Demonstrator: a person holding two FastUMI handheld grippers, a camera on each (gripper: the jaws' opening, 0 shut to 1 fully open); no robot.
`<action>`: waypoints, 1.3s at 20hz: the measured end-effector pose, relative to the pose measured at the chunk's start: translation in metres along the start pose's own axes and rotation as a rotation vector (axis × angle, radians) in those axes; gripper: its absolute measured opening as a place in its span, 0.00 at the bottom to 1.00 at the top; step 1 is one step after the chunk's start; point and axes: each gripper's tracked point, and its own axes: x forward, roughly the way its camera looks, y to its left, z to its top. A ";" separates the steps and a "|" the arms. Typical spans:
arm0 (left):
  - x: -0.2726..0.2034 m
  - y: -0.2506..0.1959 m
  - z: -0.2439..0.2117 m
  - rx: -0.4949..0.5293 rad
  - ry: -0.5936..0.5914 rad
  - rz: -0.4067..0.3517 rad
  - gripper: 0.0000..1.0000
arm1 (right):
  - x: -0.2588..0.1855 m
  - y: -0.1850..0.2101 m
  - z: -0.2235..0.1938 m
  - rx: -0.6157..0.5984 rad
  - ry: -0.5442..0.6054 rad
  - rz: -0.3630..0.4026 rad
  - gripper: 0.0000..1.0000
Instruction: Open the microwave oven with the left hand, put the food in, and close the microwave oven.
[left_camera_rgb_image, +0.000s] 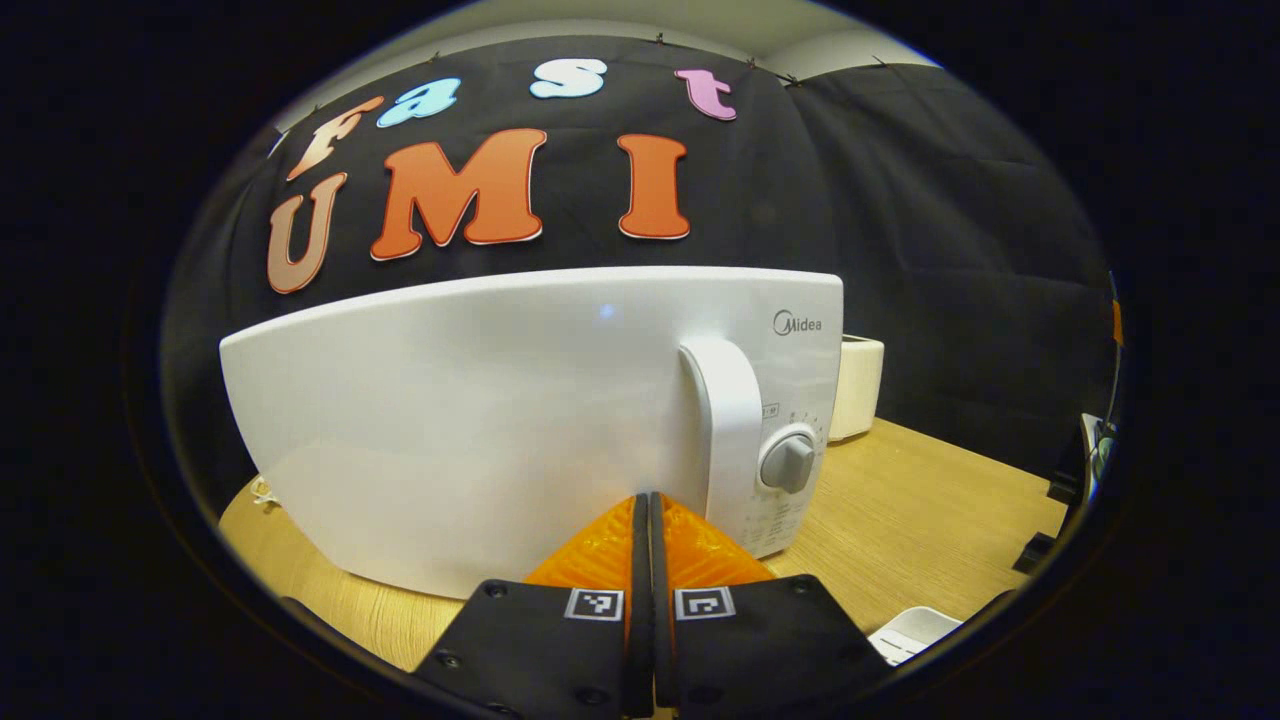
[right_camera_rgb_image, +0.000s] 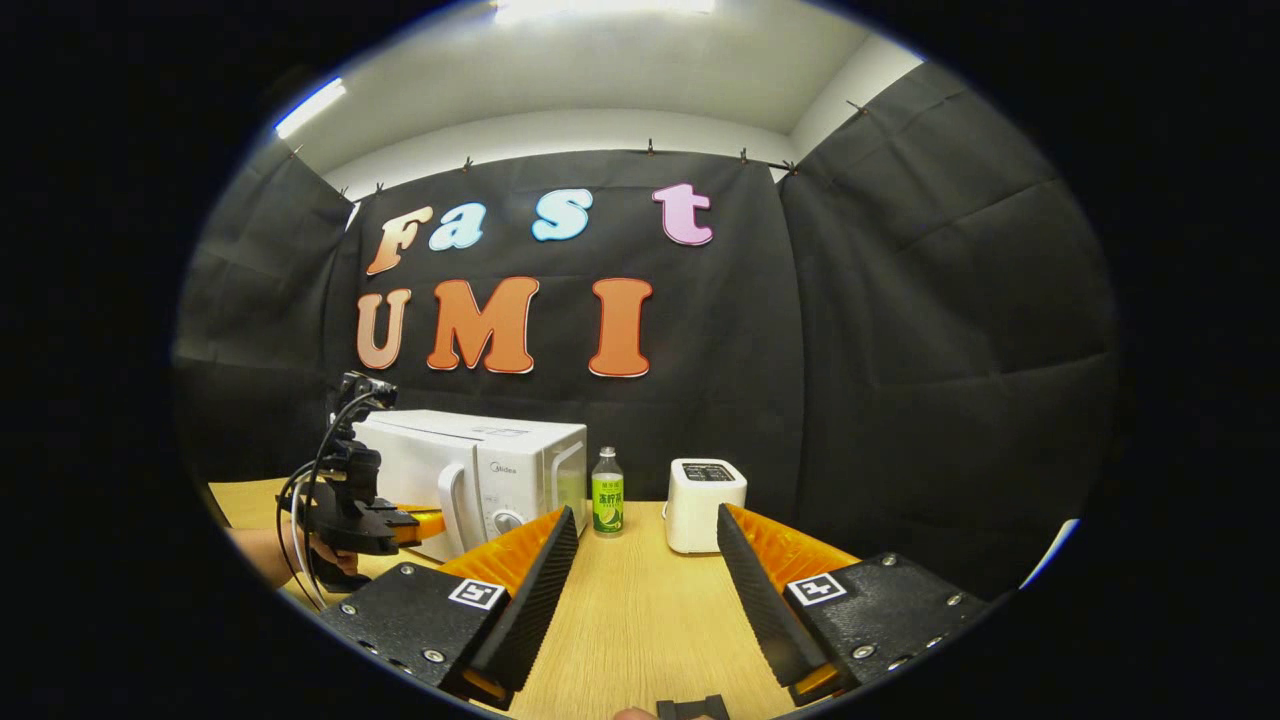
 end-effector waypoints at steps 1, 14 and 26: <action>0.000 0.000 -0.002 -0.006 0.002 -0.002 0.05 | 0.001 -0.003 0.000 0.000 -0.001 -0.006 0.87; -0.075 0.042 0.088 0.121 -0.065 0.117 0.23 | 0.008 0.028 0.055 -0.028 -0.028 0.017 0.87; -0.290 0.144 0.254 0.055 -0.301 0.242 0.84 | 0.011 0.073 0.194 -0.021 -0.153 0.067 0.87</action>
